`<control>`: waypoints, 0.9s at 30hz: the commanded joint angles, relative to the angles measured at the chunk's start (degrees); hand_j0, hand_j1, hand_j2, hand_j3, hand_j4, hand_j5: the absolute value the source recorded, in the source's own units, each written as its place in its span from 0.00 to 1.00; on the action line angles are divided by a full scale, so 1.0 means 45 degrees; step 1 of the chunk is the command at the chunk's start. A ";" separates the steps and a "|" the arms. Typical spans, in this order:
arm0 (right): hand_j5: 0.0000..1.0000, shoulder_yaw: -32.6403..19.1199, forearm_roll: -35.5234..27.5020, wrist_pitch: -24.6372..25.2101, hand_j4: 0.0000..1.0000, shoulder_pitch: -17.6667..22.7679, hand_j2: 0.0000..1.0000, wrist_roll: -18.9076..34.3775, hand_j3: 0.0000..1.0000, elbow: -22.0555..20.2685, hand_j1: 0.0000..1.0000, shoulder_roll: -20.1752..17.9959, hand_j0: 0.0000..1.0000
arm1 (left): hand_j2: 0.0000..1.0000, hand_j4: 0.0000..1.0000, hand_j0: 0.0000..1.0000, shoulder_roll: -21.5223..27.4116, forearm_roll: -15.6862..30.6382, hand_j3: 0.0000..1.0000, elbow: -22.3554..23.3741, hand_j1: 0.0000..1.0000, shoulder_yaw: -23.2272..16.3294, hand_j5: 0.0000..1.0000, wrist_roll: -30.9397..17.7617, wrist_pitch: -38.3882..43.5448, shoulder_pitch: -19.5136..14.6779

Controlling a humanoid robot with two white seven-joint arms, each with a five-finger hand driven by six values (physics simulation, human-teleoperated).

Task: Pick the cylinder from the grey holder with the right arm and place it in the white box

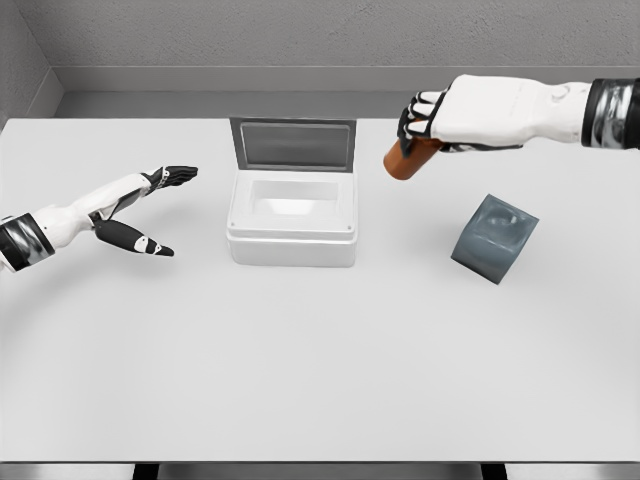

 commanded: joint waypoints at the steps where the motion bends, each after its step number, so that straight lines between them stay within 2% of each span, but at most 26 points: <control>1: 0.29 0.0303 -0.0128 0.0100 0.29 -0.0020 0.29 0.0007 0.29 -0.0003 0.29 0.0568 0.29 | 1.00 1.00 1.00 0.0008 0.0093 1.00 -0.0012 1.00 0.0018 1.00 0.0002 0.0018 -0.0001; 9: 0.29 0.0929 -0.0108 0.0823 0.29 -0.0528 0.29 0.0007 0.29 0.0017 0.29 0.1603 0.29 | 1.00 1.00 1.00 0.0008 0.0093 1.00 -0.0012 1.00 0.0018 1.00 0.0002 0.0018 -0.0001; 11: 0.29 0.1007 -0.0069 0.0804 0.29 -0.0626 0.29 0.0007 0.29 0.0486 0.29 0.1935 0.29 | 1.00 1.00 1.00 0.0008 0.0093 1.00 -0.0012 1.00 0.0018 1.00 0.0002 0.0018 -0.0001; 21: 0.29 0.1476 0.0009 0.1096 0.29 -0.0782 0.29 0.0007 0.29 0.0603 0.29 0.2384 0.29 | 1.00 1.00 1.00 0.0008 0.0093 1.00 -0.0012 1.00 0.0018 1.00 0.0002 0.0018 -0.0001; 27: 0.29 0.1691 0.0048 0.1077 0.29 -0.1055 0.29 0.0007 0.29 0.1404 0.29 0.2833 0.29 | 1.00 1.00 1.00 0.0008 0.0093 1.00 -0.0012 1.00 0.0018 1.00 0.0002 0.0018 -0.0001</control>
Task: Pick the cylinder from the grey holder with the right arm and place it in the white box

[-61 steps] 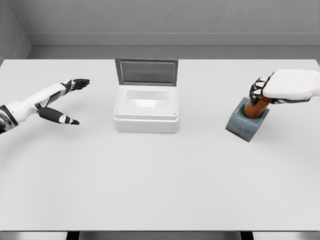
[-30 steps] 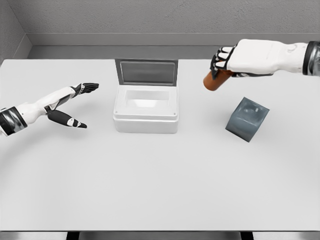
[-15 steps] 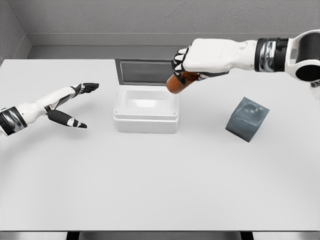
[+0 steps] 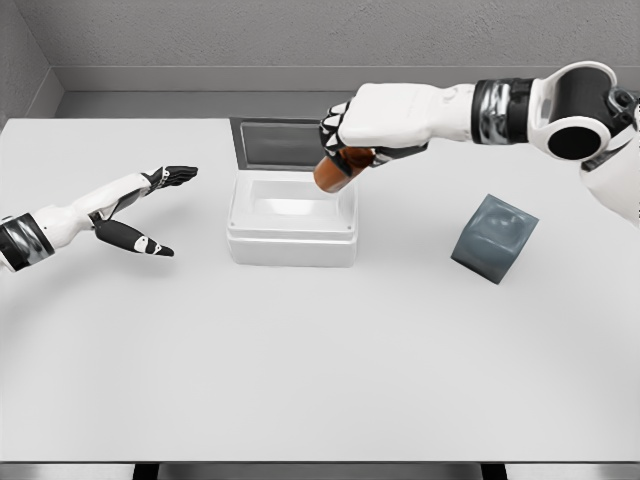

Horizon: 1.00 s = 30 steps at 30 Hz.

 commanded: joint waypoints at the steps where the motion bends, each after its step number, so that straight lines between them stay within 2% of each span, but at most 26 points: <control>1: 0.29 0.0035 -0.0038 0.0034 0.29 0.0000 0.29 -0.0012 0.29 0.0359 0.29 0.0095 0.29 | 1.00 1.00 1.00 0.0019 0.0095 1.00 -0.0008 1.00 0.0018 1.00 0.0002 0.0018 0.0000; 10: 0.29 0.0152 -0.0018 0.0034 0.29 -0.0020 0.29 -0.0012 0.29 0.0906 0.29 0.0388 0.29 | 1.00 1.00 1.00 0.0019 0.0095 1.00 -0.0008 1.00 0.0018 1.00 0.0002 0.0018 0.0000; 25: 0.31 0.0347 -0.0018 0.0035 0.31 -0.0020 0.31 -0.0012 0.31 0.0926 0.31 0.0466 0.31 | 1.00 1.00 1.00 0.0000 0.0075 1.00 -0.0008 1.00 0.0018 1.00 0.0002 0.0018 0.0000; 26: 0.49 0.0367 0.0001 0.0054 0.49 -0.0020 0.49 -0.0012 0.49 0.0926 0.49 0.0466 0.49 | 1.00 1.00 1.00 0.0019 0.0095 1.00 -0.0008 1.00 0.0018 1.00 0.0002 0.0018 0.0000; 27: 1.00 0.0347 0.0313 0.0405 1.00 -0.0039 1.00 -0.0012 1.00 0.0907 1.00 0.0466 1.00 | 1.00 1.00 1.00 0.0019 0.0095 1.00 -0.0008 1.00 0.0018 1.00 0.0002 0.0018 0.0000; 30: 1.00 0.0367 0.0392 0.0425 1.00 -0.0020 1.00 -0.0012 1.00 0.0906 1.00 0.0486 1.00 | 1.00 1.00 1.00 0.0019 0.0095 1.00 -0.0008 1.00 0.0018 1.00 0.0002 0.0018 0.0000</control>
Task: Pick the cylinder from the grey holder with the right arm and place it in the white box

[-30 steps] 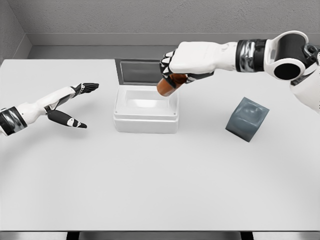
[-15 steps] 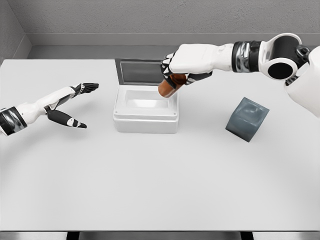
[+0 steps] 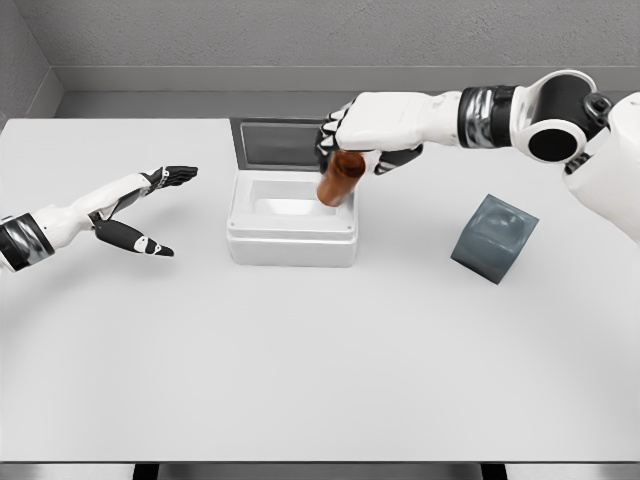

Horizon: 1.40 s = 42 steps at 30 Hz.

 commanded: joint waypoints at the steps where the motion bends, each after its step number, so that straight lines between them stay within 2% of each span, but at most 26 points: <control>1: 1.00 -0.0001 0.0036 0.0125 1.00 -0.0019 1.00 -0.0006 1.00 -0.0005 1.00 -0.0015 1.00 | 1.00 1.00 1.00 0.0000 0.0099 1.00 -0.0006 1.00 0.0018 1.00 0.0002 0.0018 0.0000; 5: 1.00 -0.0021 0.0036 0.0008 1.00 -0.0020 1.00 -0.0006 1.00 -0.0064 1.00 -0.0132 1.00 | 1.00 1.00 1.00 0.0019 0.0079 1.00 -0.0006 1.00 0.0018 1.00 0.0002 0.0018 0.0000; 8: 1.00 -0.0021 0.0036 -0.1221 1.00 0.0000 1.00 -0.0006 1.00 -0.0123 1.00 -0.0366 1.00 | 1.00 1.00 1.00 0.0000 0.0099 1.00 -0.0006 1.00 0.0018 1.00 0.0002 0.0018 0.0000; 9: 1.00 -0.0001 0.0036 -0.1285 1.00 0.0078 1.00 -0.0006 1.00 -0.0259 1.00 -0.0542 1.00 | 1.00 1.00 1.00 0.0000 0.0099 1.00 -0.0006 1.00 0.0018 1.00 0.0002 0.0018 0.0000; 13: 1.00 -0.0411 0.0036 -0.1285 1.00 0.0371 1.00 -0.0006 1.00 -0.0864 1.00 -0.1909 1.00 | 1.00 1.00 1.00 0.0000 0.0118 1.00 -0.0026 1.00 0.0018 1.00 0.0002 0.0018 -0.0214; 15: 1.00 -0.1504 -0.0003 -0.1285 1.00 0.1093 1.00 -0.0006 1.00 -0.0943 1.00 -0.2826 1.00 | 1.00 1.00 1.00 -0.0020 0.0235 1.00 -0.0026 1.00 0.0037 1.00 -0.0037 0.0018 -0.0917; 17: 1.00 -0.2286 -0.0062 -0.1285 1.00 0.1816 1.00 -0.0006 1.00 -0.0923 1.00 -0.4155 1.00 | 1.00 1.00 1.00 -0.0547 0.0294 1.00 0.0032 1.00 0.0057 1.00 -0.0271 0.0018 -0.1601; 19: 1.00 -0.2872 -0.0042 -0.1285 1.00 0.2617 1.00 -0.0006 1.00 -0.0826 1.00 -0.4409 1.00 | 1.00 1.00 1.00 -0.1055 0.0313 1.00 0.0052 1.00 0.0096 1.00 -0.0311 0.0569 -0.1992; 20: 1.00 -0.3009 -0.0042 -0.1285 1.00 0.2734 1.00 -0.0006 1.00 -0.0826 1.00 -0.4488 1.00 | 1.00 1.00 1.00 -0.1113 0.0527 1.00 0.0052 1.00 0.0154 1.00 -0.0311 0.0861 -0.2090; 21: 1.00 -0.3028 -0.0042 -0.1285 1.00 0.2812 1.00 -0.0006 1.00 -0.0826 1.00 -0.4507 1.00 | 1.00 1.00 1.00 -0.1270 0.1328 1.00 0.0052 1.00 0.0252 1.00 -0.0505 0.1447 -0.2285; 23: 1.00 -0.3048 -0.0042 -0.1285 1.00 0.2988 1.00 -0.0006 1.00 -0.0806 1.00 -0.4507 1.00 | 1.00 1.00 1.00 -0.1563 0.2188 1.00 0.0286 1.00 0.0389 1.00 -0.0975 0.1585 -0.2324; 25: 1.00 -0.3361 -0.0042 -0.1285 1.00 0.2988 1.00 -0.0006 1.00 -0.0826 1.00 -0.4449 1.00 | 1.00 1.00 1.00 -0.2129 0.2228 1.00 0.1087 1.00 0.0643 1.00 -0.1092 0.1819 -0.2383; 31: 1.00 -0.3361 -0.0042 -0.1285 1.00 0.2949 1.00 -0.0006 1.00 -0.0826 1.00 -0.4312 1.00 | 1.00 1.00 1.00 -0.2442 0.2091 1.00 0.0990 1.00 0.0604 1.00 -0.1346 0.1721 -0.2383; 33: 1.00 -0.3361 -0.0042 -0.1285 1.00 0.2910 1.00 -0.0006 1.00 -0.0826 1.00 -0.4312 1.00 | 1.00 1.00 1.00 -0.2559 0.2091 1.00 0.0951 1.00 0.0604 1.00 -0.1780 0.1663 -0.2383; 42: 1.00 -0.3341 -0.0042 -0.1285 1.00 0.2910 1.00 -0.0006 1.00 -0.0826 1.00 -0.4292 1.00 | 1.00 1.00 1.00 -0.2540 0.2111 1.00 0.0697 1.00 0.0604 1.00 -0.1780 0.1526 -0.2344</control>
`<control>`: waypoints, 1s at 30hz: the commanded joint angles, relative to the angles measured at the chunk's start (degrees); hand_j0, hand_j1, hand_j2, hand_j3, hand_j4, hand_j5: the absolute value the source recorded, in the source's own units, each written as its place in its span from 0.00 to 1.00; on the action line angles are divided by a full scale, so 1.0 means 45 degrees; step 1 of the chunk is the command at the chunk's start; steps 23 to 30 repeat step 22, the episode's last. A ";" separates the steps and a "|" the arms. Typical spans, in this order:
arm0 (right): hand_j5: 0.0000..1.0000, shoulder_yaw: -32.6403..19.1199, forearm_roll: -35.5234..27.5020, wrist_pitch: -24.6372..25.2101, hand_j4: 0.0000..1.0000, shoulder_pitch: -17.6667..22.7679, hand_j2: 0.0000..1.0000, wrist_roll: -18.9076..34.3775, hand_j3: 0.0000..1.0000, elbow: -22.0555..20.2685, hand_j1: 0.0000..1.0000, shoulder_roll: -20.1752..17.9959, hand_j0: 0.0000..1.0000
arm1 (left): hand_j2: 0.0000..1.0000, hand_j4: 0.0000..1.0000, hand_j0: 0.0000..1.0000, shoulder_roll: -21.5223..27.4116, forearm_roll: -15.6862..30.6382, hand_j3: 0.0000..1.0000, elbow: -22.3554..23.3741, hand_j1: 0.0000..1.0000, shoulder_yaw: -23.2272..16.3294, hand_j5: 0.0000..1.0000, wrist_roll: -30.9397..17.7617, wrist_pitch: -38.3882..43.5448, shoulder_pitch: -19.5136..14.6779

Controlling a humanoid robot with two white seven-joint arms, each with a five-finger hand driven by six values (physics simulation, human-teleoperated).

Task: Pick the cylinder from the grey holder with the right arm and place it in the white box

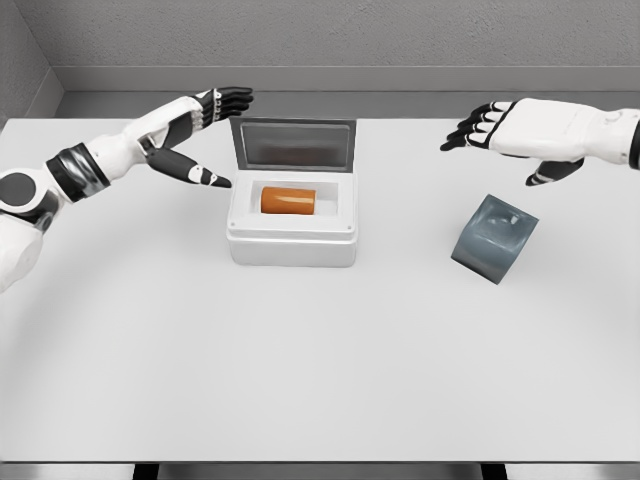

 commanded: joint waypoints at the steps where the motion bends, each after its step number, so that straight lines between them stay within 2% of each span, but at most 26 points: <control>1: 1.00 -0.0006 -0.0053 0.0034 1.00 0.0000 1.00 -0.0006 1.00 0.0000 1.00 -0.0012 1.00 | 1.00 1.00 1.00 0.0054 0.0110 1.00 -0.0399 1.00 0.0019 1.00 -0.0014 -0.0024 0.0000; 6: 1.00 -0.0025 -0.0072 0.0034 1.00 -0.0078 1.00 -0.0006 1.00 -0.0020 1.00 0.0027 1.00 | 1.00 1.00 1.00 0.0191 0.0149 1.00 -0.0927 1.00 0.0019 1.00 -0.0014 -0.0043 0.0098; 13: 1.00 -0.0006 -0.0072 0.0034 1.00 -0.0039 1.00 -0.0006 1.00 0.0000 1.00 0.0086 1.00 | 1.00 1.00 1.00 0.0308 0.0188 1.00 -0.1142 1.00 0.0019 1.00 -0.0014 -0.0102 0.0078; 15: 1.00 -0.0025 -0.0072 0.0034 1.00 -0.0020 1.00 -0.0006 1.00 0.0000 1.00 0.0086 1.00 | 1.00 1.00 1.00 0.0854 0.0032 1.00 -0.0986 1.00 0.0019 1.00 -0.0014 -0.0297 0.0176; 18: 1.00 -0.0025 -0.0072 0.0034 1.00 0.0019 1.00 -0.0006 1.00 0.0000 1.00 0.0086 1.00 | 1.00 1.00 1.00 0.1187 -0.0457 1.00 0.0420 1.00 -0.0001 1.00 -0.0014 -0.1059 0.0254; 19: 1.00 -0.0006 -0.0072 0.0034 1.00 0.0019 1.00 -0.0006 1.00 0.0000 1.00 0.0086 1.00 | 1.00 1.00 1.00 0.1187 -0.0457 1.00 0.0577 1.00 -0.0001 1.00 -0.0014 -0.1118 0.0273; 30: 1.00 -0.0025 -0.0072 0.0034 1.00 0.0019 1.00 -0.0006 1.00 0.0000 1.00 0.0066 1.00 | 1.00 1.00 1.00 0.1265 -0.0476 1.00 0.0694 1.00 0.0019 1.00 -0.0014 -0.1118 0.0352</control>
